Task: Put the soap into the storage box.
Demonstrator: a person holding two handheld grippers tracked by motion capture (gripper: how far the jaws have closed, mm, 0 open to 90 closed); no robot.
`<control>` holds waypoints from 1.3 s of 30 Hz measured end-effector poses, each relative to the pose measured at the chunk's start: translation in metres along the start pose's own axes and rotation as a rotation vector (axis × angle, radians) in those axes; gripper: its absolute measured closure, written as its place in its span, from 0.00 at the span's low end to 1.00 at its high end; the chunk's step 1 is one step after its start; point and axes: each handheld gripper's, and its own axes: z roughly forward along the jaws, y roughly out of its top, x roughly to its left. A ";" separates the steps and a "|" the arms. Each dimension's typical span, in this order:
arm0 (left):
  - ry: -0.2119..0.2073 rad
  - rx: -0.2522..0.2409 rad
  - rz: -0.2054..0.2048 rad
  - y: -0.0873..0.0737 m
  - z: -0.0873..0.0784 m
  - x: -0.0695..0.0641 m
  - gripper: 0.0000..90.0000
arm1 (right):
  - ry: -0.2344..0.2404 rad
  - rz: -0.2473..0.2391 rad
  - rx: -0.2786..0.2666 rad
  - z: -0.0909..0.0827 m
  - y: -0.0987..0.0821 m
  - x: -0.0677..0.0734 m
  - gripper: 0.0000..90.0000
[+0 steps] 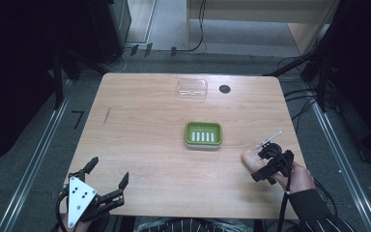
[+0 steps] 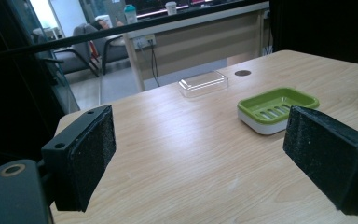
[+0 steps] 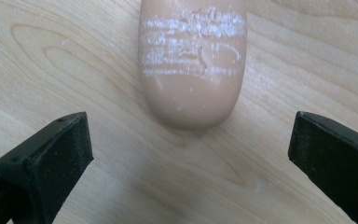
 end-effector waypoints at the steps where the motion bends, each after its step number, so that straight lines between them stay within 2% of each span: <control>1: 0.002 0.000 0.000 0.000 0.000 0.000 0.11 | -0.002 -0.001 -0.001 0.000 0.001 -0.001 0.00; 8: 0.001 -0.001 0.001 0.001 0.001 -0.001 0.11 | 0.006 0.006 0.000 0.003 0.011 -0.004 0.00; 20: -0.001 0.001 0.002 0.000 0.000 -0.001 0.11 | 0.007 -0.020 -0.032 0.004 0.034 -0.001 0.00; 22: -0.002 0.000 0.004 0.000 0.000 0.000 0.11 | -0.007 -0.036 0.007 0.010 0.039 -0.001 0.00; 27: -0.001 0.000 0.002 0.000 0.000 0.000 0.11 | -0.026 -0.049 0.032 0.016 0.043 -0.003 0.03; 30: -0.001 -0.001 0.001 0.000 0.000 0.000 0.11 | -0.003 -0.056 0.041 0.018 0.045 -0.003 0.04; 33: -0.001 -0.001 0.001 0.000 0.000 0.000 0.11 | 0.022 -0.057 0.063 0.022 0.047 -0.003 0.00; 35: 0.000 -0.001 0.001 0.000 0.000 0.000 0.11 | 0.025 -0.058 0.066 0.023 0.048 -0.003 0.00; 39: 0.000 -0.001 0.002 0.000 0.000 0.000 0.11 | 0.022 -0.042 0.110 0.030 0.050 -0.005 0.00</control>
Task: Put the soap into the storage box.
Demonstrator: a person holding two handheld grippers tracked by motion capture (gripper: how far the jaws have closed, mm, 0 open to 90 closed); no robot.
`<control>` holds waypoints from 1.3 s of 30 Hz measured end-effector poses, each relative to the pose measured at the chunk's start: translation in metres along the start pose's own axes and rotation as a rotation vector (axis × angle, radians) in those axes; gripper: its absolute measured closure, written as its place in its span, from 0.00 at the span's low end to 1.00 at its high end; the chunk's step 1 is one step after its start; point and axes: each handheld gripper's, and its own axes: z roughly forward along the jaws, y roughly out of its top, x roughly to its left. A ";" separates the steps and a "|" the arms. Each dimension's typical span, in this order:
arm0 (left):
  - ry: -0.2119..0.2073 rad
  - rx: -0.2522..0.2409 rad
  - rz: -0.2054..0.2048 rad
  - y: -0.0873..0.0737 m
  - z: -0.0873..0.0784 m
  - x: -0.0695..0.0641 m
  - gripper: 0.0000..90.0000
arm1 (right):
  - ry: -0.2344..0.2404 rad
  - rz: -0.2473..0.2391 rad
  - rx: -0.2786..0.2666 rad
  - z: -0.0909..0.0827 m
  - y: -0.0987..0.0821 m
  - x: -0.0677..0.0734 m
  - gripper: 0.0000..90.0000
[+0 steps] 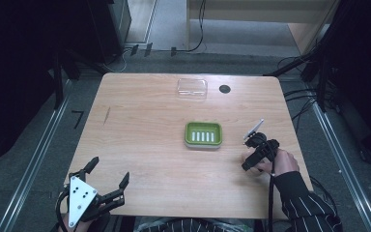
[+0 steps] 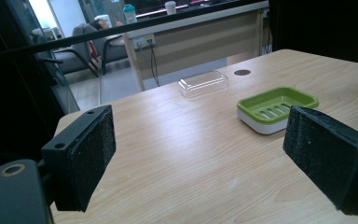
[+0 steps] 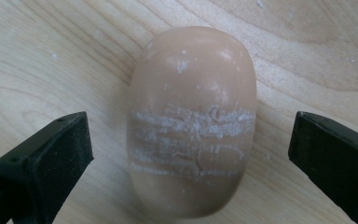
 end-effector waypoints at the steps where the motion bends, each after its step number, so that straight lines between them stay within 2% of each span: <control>1: 0.001 0.001 0.000 0.000 0.000 0.000 0.11 | 0.001 -0.010 0.006 0.001 0.001 -0.001 0.00; 3: 0.001 0.001 -0.001 0.000 0.000 0.000 0.11 | -0.014 0.002 0.009 0.001 0.002 0.000 0.01; 5: 0.001 0.001 -0.001 0.000 0.000 0.000 0.11 | -0.018 -0.009 0.010 0.002 0.004 0.000 0.07; 9: 0.001 0.001 -0.001 0.000 0.000 0.000 0.11 | -0.014 -0.011 0.032 0.005 0.007 0.002 0.17; 10: 0.002 0.000 -0.002 0.000 0.000 0.000 0.11 | -0.014 -0.011 0.032 0.005 0.007 0.002 0.17; 11: 0.001 0.001 -0.001 0.000 0.000 0.000 0.11 | -0.011 -0.004 0.039 0.005 0.007 0.002 0.23; 15: 0.001 0.001 -0.001 0.000 0.000 0.000 0.11 | -0.008 -0.002 0.042 0.005 0.006 0.002 0.29; 23: 0.001 0.001 0.002 0.000 0.000 0.000 0.11 | 0.006 -0.003 0.033 0.004 0.005 0.002 0.35; 29: 0.002 0.001 0.002 0.000 0.000 0.000 0.11 | 0.004 -0.010 0.039 0.005 0.006 0.001 0.35; 36: 0.004 0.000 0.003 0.000 0.000 0.000 0.11 | 0.004 0.022 0.052 0.004 0.007 0.002 0.36; 39: 0.003 -0.001 0.003 0.000 0.000 0.000 0.11 | 0.003 0.003 0.045 0.004 0.006 0.002 0.37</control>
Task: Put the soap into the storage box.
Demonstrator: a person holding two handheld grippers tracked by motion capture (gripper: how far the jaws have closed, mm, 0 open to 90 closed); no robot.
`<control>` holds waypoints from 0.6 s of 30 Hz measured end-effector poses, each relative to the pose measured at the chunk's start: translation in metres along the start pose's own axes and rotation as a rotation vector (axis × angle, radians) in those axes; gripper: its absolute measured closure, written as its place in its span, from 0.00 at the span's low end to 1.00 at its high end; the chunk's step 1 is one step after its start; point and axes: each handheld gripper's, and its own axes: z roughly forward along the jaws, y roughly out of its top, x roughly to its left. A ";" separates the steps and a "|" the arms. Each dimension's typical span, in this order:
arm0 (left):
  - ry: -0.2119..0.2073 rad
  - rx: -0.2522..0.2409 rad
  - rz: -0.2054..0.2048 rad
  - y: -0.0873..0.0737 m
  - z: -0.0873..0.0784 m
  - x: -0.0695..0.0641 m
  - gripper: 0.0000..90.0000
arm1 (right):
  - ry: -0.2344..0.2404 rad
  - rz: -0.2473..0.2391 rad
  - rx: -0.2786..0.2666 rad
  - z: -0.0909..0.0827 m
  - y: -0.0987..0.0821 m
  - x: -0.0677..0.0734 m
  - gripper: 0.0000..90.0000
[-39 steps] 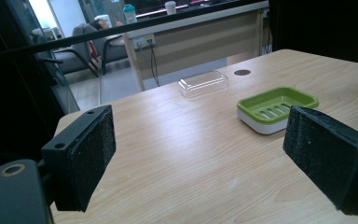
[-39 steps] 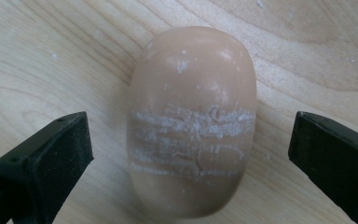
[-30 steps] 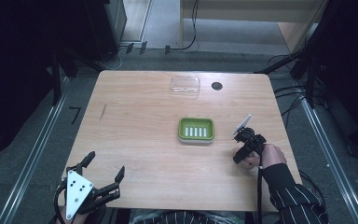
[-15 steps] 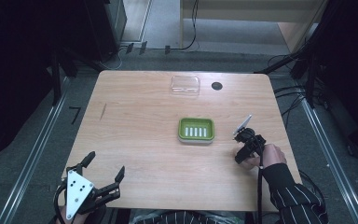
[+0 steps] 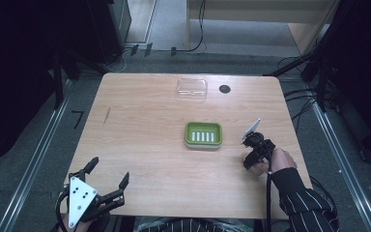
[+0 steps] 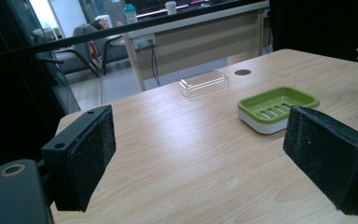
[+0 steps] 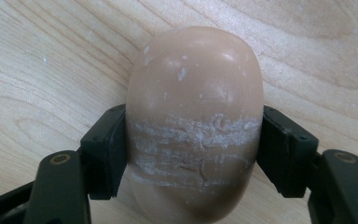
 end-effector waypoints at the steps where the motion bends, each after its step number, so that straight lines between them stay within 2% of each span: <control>1: -0.001 0.000 -0.002 0.000 0.000 0.000 0.11 | 0.000 -0.013 -0.008 0.000 0.000 0.000 0.37; 11: -0.001 0.001 -0.005 0.000 0.000 0.001 0.11 | 0.005 -0.056 -0.037 0.000 0.002 0.003 0.37; 18: -0.002 0.002 -0.003 0.000 0.000 0.001 0.11 | -0.003 -0.072 -0.044 -0.007 0.003 0.006 0.37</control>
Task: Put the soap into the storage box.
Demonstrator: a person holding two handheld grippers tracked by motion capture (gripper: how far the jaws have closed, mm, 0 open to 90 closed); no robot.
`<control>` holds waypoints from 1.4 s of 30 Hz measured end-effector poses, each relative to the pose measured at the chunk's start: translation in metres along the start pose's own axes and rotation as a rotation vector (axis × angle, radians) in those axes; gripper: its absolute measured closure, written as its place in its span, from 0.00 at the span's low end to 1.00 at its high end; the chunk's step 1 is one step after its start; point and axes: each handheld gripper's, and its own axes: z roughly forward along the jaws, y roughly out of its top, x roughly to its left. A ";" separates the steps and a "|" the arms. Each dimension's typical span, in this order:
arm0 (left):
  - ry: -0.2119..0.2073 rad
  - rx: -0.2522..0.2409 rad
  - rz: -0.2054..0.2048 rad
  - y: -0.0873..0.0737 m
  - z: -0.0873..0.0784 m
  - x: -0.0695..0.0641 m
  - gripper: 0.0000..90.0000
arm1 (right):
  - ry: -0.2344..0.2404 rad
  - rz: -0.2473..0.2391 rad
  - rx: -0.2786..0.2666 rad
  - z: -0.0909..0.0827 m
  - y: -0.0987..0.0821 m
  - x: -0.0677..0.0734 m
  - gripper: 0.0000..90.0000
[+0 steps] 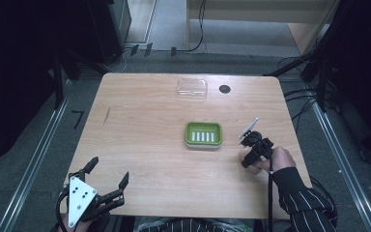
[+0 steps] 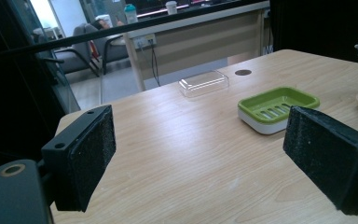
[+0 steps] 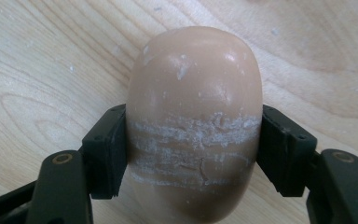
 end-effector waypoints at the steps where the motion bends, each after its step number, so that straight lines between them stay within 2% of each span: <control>1: 0.000 0.000 0.000 0.000 0.000 0.000 0.11 | -0.004 -0.004 0.002 -0.001 0.000 0.000 0.37; 8: 0.000 0.000 -0.001 0.000 0.000 0.000 0.11 | -0.010 -0.041 0.007 -0.004 0.002 -0.002 0.37; 25: 0.008 0.001 -0.007 -0.001 -0.001 0.001 0.11 | -0.019 -0.125 0.001 -0.014 0.022 0.001 0.37; 31: 0.013 0.001 -0.011 -0.001 -0.002 0.002 0.11 | -0.018 -0.140 -0.017 -0.019 0.029 0.003 0.37; 38: 0.013 0.002 -0.012 -0.002 -0.003 0.002 0.11 | -0.027 -0.187 -0.024 -0.025 0.037 0.004 0.37; 42: 0.015 -0.001 -0.014 -0.002 -0.004 0.003 0.11 | -0.025 -0.196 -0.025 -0.027 0.040 0.006 0.37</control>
